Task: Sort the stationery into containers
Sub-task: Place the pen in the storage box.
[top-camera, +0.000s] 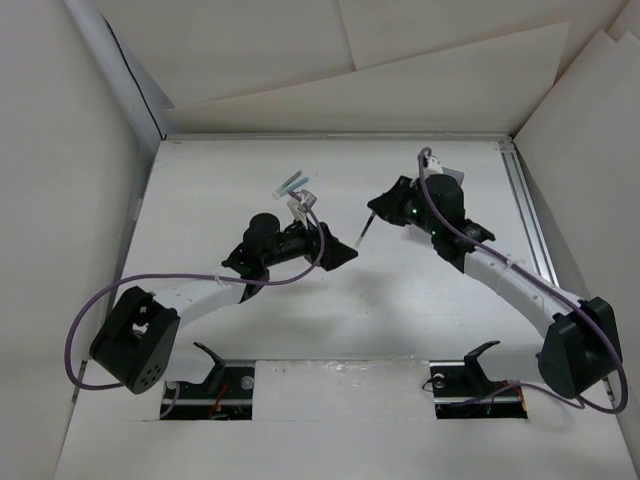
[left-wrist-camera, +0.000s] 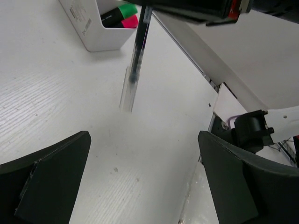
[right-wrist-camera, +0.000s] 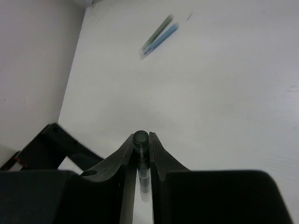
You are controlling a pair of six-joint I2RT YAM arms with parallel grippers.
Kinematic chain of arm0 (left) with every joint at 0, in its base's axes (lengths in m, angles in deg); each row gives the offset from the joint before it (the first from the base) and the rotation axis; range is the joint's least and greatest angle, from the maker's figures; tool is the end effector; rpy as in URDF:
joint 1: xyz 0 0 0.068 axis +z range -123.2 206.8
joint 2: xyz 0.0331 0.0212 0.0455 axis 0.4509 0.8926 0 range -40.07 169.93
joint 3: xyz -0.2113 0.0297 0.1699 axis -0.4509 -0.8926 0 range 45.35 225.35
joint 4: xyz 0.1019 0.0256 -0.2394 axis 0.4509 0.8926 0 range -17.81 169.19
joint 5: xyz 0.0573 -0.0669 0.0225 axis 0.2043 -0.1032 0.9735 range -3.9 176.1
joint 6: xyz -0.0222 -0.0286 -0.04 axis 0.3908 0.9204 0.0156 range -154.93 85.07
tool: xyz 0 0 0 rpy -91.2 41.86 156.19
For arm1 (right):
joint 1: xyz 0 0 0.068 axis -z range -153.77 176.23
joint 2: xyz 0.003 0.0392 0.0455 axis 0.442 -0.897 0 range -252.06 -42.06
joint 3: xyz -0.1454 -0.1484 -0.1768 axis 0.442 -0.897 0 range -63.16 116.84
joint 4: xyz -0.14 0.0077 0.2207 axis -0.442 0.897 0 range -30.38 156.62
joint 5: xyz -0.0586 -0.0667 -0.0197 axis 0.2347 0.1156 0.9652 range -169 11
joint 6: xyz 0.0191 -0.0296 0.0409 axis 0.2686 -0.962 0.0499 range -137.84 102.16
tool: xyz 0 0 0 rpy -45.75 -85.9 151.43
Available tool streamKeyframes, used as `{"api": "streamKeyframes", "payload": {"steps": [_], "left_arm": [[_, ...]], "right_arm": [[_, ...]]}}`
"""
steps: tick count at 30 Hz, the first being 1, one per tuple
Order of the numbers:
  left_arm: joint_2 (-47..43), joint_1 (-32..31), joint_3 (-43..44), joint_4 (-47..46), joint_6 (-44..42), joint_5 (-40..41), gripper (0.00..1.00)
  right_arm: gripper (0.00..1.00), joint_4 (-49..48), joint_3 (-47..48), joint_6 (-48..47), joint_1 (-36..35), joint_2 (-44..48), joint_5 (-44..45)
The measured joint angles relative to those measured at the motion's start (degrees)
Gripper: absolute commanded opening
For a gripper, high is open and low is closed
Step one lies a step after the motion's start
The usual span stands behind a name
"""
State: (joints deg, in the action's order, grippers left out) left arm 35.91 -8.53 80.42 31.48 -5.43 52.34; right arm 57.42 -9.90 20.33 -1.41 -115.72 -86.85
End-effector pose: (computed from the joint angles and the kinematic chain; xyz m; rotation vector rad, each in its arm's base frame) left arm 0.2203 -0.1804 0.2542 0.5888 1.6407 -1.3187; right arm 0.2638 0.1435 0.3034 0.0841 1.9892 0.8964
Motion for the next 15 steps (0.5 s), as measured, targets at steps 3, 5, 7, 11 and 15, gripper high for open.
{"api": "streamKeyframes", "payload": {"steps": [3, 5, 7, 11, 15], "left_arm": [[-0.5, -0.2, -0.92, -0.17, -0.02, 2.64, 1.0], [-0.98, -0.22, -1.29, 0.13, -0.04, 4.13, 1.0], [-1.31, -0.22, -1.31, 0.87, -0.04, 5.68, 1.0], [-1.36, -0.22, -1.6, 1.97, -0.07, 9.57, 1.0], [-1.38, -0.22, -2.19, 3.52, -0.35, 12.59, 1.0]], "right_arm": [[0.09, 0.28, 0.7, 0.0, 2.82, 0.35, 6.64], [0.1, 0.37, 1.55, 0.0, 4.57, 0.44, 12.81], [0.1, 0.48, 2.29, 0.02, 6.32, 0.44, 20.28], [0.1, 0.33, 4.9, 0.22, 10.54, -1.95, 34.75], [0.1, 0.0, 7.17, 1.01, 15.28, -7.54, 43.32]]}}
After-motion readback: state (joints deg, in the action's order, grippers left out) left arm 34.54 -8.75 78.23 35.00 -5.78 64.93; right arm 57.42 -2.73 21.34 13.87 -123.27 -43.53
